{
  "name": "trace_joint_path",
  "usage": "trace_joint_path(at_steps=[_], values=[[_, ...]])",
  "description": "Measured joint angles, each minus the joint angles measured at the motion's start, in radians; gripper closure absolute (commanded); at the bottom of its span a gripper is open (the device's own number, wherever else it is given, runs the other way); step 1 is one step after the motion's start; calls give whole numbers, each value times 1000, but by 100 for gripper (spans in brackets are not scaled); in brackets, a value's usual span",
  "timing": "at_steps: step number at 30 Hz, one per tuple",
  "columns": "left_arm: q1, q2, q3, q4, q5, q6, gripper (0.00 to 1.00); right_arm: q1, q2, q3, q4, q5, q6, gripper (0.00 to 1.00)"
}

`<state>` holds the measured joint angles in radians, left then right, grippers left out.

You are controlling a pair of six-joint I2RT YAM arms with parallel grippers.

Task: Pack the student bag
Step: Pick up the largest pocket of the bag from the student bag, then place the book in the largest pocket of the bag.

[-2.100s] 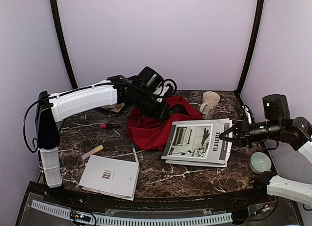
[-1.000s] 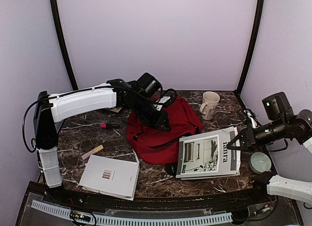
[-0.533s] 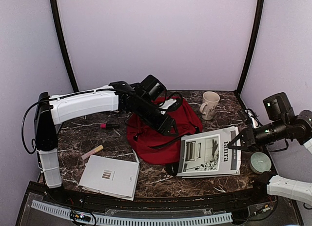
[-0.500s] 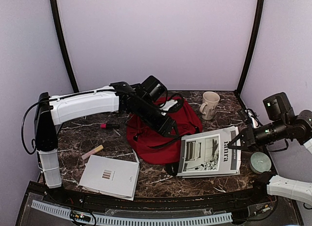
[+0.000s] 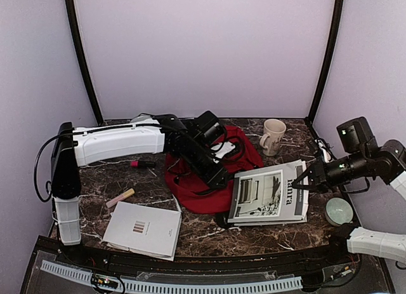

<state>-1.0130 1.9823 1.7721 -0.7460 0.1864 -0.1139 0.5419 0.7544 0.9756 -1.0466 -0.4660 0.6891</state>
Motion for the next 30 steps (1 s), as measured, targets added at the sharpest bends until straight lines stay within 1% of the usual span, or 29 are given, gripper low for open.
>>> trace_joint_path(at_steps=[3,7,13,18,20,22,26,30], values=[[0,16,8,-7,-37,5,74,0,4,0,3,0,0,100],[1,25,10,-8,-63,5,99,0,7,0,3,0,1,100],[0,32,35,-14,-75,-2,100,0,15,0,7,1,5,100],[0,34,106,-44,-110,-17,100,0,14,0,26,-15,28,100],[2,34,143,-64,-129,-27,100,0,3,-14,77,-56,72,100],[4,34,177,-77,-145,-35,100,0,-32,-66,174,-120,145,100],[6,34,224,-101,-159,-52,100,0,-60,-115,242,-152,235,100],[6,34,232,-109,-166,-72,100,0,-61,-145,315,-161,319,100]])
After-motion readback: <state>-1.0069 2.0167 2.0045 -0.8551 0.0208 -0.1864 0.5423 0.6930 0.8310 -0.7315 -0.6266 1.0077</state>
